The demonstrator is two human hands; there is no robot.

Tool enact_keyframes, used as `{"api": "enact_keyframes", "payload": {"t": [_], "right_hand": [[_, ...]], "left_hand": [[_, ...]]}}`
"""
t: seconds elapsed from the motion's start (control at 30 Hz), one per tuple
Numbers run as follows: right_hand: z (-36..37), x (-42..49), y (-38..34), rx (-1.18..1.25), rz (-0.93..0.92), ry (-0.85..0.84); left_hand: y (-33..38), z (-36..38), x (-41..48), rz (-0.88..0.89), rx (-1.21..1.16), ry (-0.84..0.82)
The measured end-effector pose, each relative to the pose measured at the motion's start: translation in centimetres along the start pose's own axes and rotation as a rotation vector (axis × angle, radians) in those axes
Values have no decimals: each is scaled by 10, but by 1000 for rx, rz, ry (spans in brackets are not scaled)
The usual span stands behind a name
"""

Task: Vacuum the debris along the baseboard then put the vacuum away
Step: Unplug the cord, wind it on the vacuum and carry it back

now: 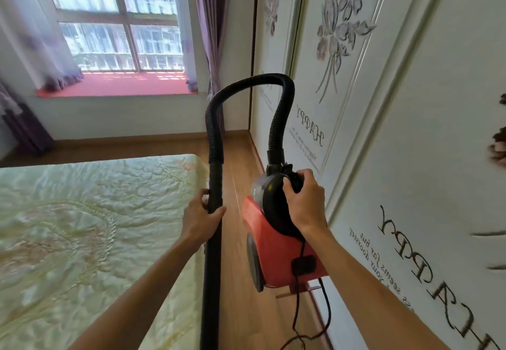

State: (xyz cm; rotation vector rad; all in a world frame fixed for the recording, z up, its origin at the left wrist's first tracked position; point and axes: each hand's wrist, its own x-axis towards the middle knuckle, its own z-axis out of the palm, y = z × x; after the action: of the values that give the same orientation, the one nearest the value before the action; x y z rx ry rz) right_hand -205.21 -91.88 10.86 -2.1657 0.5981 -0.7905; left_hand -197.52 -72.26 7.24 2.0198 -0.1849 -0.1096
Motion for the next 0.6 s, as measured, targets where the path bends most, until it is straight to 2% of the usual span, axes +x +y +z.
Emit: {"api": "enact_keyframes", "payload": {"t": [0.3, 0.6], "right_hand": [[88, 147, 26, 17, 2, -78], [155, 304, 34, 47, -7, -68]], "left_hand": [[-2, 33, 165, -55, 12, 28], [18, 56, 330, -85, -24, 32]]}}
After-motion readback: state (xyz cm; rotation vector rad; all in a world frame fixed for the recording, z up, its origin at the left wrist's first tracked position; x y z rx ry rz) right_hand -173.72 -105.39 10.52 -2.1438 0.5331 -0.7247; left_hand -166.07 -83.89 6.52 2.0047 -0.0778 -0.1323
